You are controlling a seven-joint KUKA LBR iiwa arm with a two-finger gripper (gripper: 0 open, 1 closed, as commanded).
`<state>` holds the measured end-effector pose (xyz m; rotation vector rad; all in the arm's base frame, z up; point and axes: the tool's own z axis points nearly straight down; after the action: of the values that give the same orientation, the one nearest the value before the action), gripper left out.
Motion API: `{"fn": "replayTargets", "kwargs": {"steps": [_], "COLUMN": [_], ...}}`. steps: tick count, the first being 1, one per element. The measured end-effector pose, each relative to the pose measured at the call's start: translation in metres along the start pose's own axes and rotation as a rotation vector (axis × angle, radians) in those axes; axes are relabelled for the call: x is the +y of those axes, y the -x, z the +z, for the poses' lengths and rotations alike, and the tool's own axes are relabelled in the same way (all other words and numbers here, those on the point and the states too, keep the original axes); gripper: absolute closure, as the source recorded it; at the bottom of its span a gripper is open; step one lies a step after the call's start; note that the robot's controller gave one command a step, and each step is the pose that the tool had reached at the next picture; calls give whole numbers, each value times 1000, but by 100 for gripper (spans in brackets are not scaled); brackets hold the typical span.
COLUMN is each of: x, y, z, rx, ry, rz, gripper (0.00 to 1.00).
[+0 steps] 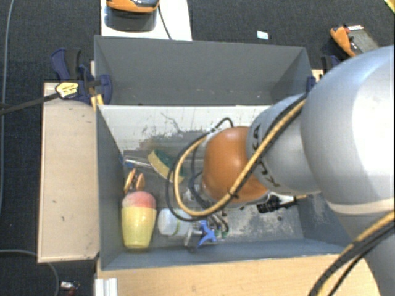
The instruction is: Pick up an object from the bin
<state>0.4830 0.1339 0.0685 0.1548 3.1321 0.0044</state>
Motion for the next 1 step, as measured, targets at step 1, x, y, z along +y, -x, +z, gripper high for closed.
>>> {"fn": "replayTargets", "kwargs": {"steps": [1], "x": [3], "y": [-1], "z": [-2], "rx": [-1], "ry": [1], "rz": [10], "gripper": [0]}}
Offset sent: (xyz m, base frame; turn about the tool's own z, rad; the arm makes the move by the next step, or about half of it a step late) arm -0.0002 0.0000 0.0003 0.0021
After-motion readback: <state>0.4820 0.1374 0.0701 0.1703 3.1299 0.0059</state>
